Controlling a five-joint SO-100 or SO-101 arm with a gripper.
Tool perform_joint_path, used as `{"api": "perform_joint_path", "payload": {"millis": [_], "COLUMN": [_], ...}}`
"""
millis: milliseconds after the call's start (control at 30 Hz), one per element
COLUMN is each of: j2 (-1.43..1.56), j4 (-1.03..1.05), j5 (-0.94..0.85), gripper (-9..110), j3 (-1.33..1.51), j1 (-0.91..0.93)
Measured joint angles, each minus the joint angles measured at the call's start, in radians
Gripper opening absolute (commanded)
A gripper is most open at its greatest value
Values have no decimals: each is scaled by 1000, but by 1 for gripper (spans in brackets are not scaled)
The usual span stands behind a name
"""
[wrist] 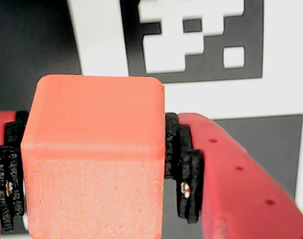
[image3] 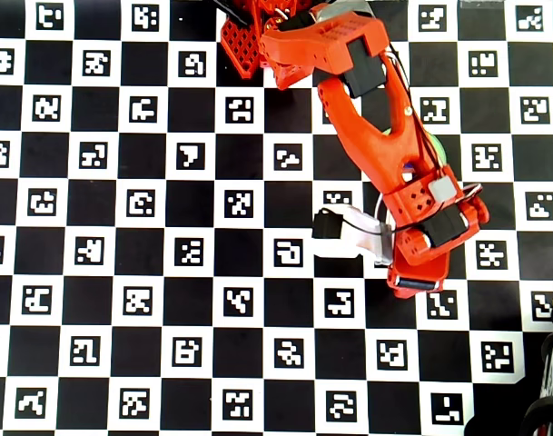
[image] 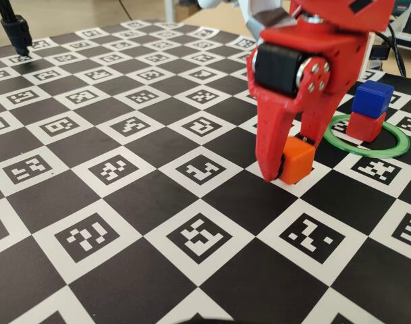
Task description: Grab the red cube then put it in the green circle then put the blue cube on top and finally the orange cube on top
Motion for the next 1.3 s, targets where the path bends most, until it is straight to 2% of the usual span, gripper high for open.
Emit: {"api": "perform_joint_path", "payload": {"millis": [400,833,1100,1300], "j2": [255,577,683,756], "j4": [222,327,382,385], "j5": [-106,-140,-94,25], "gripper": [9,10,10,10], "j3": [5,215,290,344], "j1": [84,110,34,-67]}}
